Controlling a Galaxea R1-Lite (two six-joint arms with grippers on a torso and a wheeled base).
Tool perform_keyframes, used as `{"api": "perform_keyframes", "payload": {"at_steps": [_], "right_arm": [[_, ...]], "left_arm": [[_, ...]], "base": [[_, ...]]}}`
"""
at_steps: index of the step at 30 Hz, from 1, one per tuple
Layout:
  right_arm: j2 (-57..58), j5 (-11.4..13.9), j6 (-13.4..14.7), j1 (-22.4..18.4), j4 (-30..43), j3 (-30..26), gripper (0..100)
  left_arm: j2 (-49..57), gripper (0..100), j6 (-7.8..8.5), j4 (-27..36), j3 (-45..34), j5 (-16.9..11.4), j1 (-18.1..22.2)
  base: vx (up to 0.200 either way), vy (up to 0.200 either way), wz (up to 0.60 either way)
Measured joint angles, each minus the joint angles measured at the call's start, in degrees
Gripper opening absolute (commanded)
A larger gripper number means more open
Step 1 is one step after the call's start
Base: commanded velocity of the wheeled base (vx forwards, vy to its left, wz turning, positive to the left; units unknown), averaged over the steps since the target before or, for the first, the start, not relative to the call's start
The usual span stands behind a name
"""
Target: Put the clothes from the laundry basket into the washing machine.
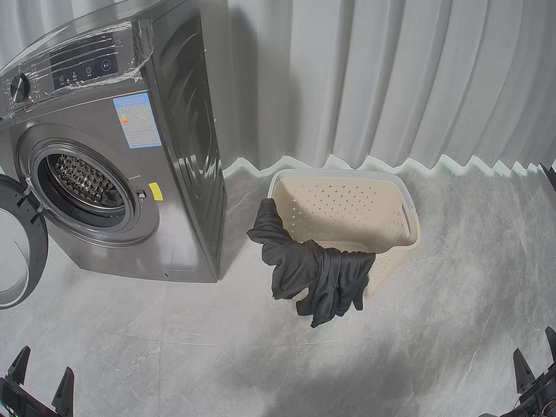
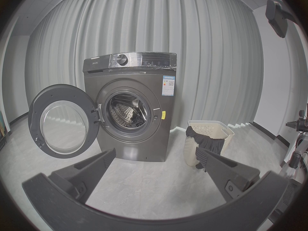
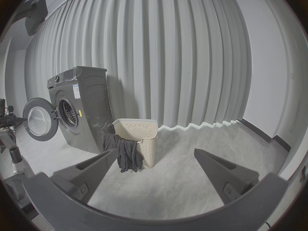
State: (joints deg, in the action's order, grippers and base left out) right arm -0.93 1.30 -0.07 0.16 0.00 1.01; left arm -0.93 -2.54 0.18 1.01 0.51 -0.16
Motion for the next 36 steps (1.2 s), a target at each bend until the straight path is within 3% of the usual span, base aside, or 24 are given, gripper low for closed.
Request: {"api": "perform_keyframes", "payload": {"at_steps": [6, 15, 27, 30, 36], "right_arm": [[0.00, 0.00, 0.00, 0.00, 0.00, 0.00, 100], [0.00, -0.05, 0.00, -0.02, 0.00, 0.00, 100], [0.00, 0.28, -0.02, -0.09, -1.26, 0.00, 100], [-0.17, 2.39, -0.11, 0.15, -1.00, 2.40, 100], [-6.46, 9.40, -0.06, 0.96, 0.90, 8.30, 100]], "left_arm": [[0.00, 100, 0.00, 0.00, 0.00, -0.02, 0.00], [0.00, 100, 0.00, 0.00, 0.00, 0.00, 0.00], [0.00, 100, 0.00, 0.00, 0.00, 0.00, 0.00], [0.00, 100, 0.00, -0.02, 0.00, 0.00, -0.02], [0.00, 100, 0.00, 0.00, 0.00, 0.00, -0.02]], "base": [[0.000, 0.000, 0.00], [0.200, 0.000, 0.00], [0.000, 0.000, 0.00], [0.000, 0.000, 0.00], [0.000, 0.000, 0.00]]}}
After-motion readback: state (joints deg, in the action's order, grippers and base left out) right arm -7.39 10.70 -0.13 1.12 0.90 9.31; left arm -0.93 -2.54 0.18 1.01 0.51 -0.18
